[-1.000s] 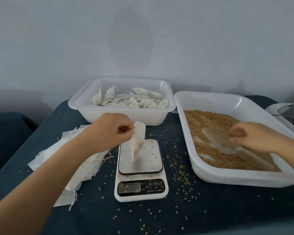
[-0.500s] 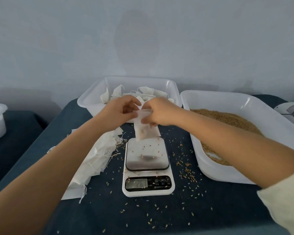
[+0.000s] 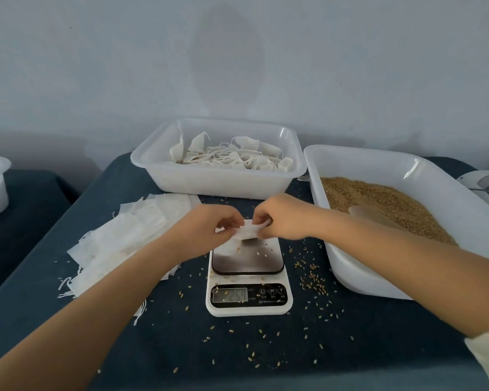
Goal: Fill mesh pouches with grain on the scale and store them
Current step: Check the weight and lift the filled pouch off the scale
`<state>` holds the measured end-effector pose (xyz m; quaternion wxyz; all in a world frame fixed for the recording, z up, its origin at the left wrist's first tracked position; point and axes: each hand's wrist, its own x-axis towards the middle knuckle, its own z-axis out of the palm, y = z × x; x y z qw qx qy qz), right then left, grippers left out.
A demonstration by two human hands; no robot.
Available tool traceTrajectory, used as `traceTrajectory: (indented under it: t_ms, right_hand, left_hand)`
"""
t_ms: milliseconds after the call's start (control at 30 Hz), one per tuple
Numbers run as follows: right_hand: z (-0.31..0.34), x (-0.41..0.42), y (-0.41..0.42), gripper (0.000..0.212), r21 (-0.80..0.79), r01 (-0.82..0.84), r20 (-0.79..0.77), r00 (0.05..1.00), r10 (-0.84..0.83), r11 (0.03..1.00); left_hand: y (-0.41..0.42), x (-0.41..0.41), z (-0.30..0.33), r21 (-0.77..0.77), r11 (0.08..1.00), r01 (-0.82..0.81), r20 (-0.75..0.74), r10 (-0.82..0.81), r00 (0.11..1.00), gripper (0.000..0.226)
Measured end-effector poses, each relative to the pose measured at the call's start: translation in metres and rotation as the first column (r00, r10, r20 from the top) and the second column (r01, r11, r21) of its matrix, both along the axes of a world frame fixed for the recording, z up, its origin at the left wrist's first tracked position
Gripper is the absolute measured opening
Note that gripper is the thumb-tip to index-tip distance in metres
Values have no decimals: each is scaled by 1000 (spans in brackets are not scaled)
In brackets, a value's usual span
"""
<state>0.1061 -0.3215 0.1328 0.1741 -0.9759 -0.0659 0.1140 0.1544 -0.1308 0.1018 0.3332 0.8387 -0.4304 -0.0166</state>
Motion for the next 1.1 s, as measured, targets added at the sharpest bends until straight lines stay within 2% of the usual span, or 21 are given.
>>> traceTrajectory:
  t_ms: [100,167,233,300,333,400,533,667,767,900,1000,1033,1100]
  right_hand:
    - [13,-11,2,33,-51,-23,-77,997,19,998]
    - [26,-24,1,35,-31,-13,-28,1000,12,999]
    - [33,-42,0,19,127,27,95,995,-39,992]
    - [29,-68,4,5,391,55,224,962,-153,919]
    - [21,-83,9,9,500,52,259,943,-207,864]
    - [-7,-106,20,17,611,40,269,929,-255,791]
    - [-66,-112,24,31,622,142,244,899,-363,770]
    - [-89,-82,10,32,635,334,237,774,-587,697]
    - [-95,-66,3,28,662,384,223,719,-658,643]
    - [-104,-65,2,19,681,336,263,716,-646,650]
    - [-103,-70,4,7,736,211,337,710,-618,643]
    - [-100,-71,4,16,721,151,378,732,-567,677]
    - [-96,-71,5,49,632,52,420,815,-398,773]
  left_hand:
    - [7,-6,-5,3,1000,-6,4,6,1000,13]
    - [14,-9,-5,-32,999,-33,-6,33,999,9]
    - [24,-14,-6,-134,985,-107,-63,100,993,11]
    - [33,-23,-14,-264,937,-230,-130,202,971,18]
    - [36,-28,-21,-321,900,-294,-173,249,953,20]
    - [39,-38,-36,-376,840,-392,-255,313,915,22]
    - [36,-41,-57,-334,817,-470,-334,364,869,20]
    - [30,-30,-66,-301,781,-547,-363,437,823,15]
    - [27,-29,-73,-320,761,-564,-381,442,812,15]
    - [28,-31,-81,-361,738,-571,-415,421,806,16]
    - [30,-29,-82,-391,711,-585,-445,410,796,16]
    - [31,-29,-83,-398,703,-590,-450,410,793,16]
    - [31,-28,-83,-405,698,-591,-451,410,793,16]
